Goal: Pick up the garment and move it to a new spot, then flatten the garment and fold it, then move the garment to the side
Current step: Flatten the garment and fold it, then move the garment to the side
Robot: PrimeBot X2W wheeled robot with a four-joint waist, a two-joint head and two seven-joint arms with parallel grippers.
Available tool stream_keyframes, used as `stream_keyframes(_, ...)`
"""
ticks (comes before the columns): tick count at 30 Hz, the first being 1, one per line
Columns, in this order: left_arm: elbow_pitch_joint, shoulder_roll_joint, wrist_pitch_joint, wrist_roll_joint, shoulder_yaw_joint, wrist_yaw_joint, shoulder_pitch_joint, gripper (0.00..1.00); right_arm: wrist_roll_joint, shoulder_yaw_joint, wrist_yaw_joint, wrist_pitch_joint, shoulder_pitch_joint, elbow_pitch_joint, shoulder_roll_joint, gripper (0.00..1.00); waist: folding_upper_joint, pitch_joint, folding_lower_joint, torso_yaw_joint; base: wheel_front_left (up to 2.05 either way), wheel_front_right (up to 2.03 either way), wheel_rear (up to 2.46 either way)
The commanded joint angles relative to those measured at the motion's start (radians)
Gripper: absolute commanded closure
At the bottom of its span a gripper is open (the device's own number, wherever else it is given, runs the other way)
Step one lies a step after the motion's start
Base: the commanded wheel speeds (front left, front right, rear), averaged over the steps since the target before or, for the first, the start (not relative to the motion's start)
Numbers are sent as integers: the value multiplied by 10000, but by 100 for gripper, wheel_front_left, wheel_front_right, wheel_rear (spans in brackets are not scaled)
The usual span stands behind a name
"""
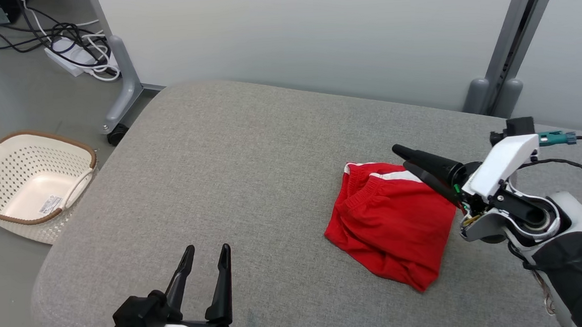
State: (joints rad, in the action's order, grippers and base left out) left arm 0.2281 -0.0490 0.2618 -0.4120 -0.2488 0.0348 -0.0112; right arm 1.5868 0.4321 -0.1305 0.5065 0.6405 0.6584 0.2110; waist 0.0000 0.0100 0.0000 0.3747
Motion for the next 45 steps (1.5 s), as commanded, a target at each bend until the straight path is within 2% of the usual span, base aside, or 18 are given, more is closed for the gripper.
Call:
stream_keyframes(1, 15, -36, 34, 85, 20, 49, -2, 0, 47, -83, -9, -130, -209, -203, 190, 0, 0, -73, 0, -112, 0, 0, 0)
stream_keyframes(8, 13, -39, 36, 55, 64, 58, 9, 0, -951, -311, -11, -1635, -1005, -1436, 1134, 0, 0, -99, 0, -341, 0, 0, 0)
stream_keyframes(11, -10, -39, 34, 63, 100, 65, 38, 0, -1363, -176, -11, -2264, -1308, -1555, 1352, 0, 0, -77, 0, -448, 0, 0, 0)
stream_keyframes(14, -29, -37, 34, 56, 88, 80, 26, 0, -1395, -117, -11, -2434, -1495, -1386, 1485, 0, 0, -25, 0, -548, 0, 0, 0)
stream_keyframes(22, -74, -39, 34, -12, -38, 16, -141, 0, -888, 121, -17, -1134, -1119, 1231, 1154, 0, 0, 228, 0, -447, 0, 0, 0)
stream_keyframes(29, -83, -39, 34, -41, -82, 11, -213, 0, -1125, 484, -17, -302, -375, 2608, 910, 0, 0, 391, 0, -180, 0, 0, 0)
stream_keyframes(39, -125, -37, 36, -172, -141, -78, -198, 0, -954, 476, -17, 248, 68, 3787, 476, 0, 0, 551, 0, 255, 0, 0, 0)
stream_keyframes(45, -172, -37, 34, -205, -148, -112, -181, 0, -602, 281, -17, 561, 99, 3826, 252, 0, 0, 662, 0, 317, 0, 0, 0)
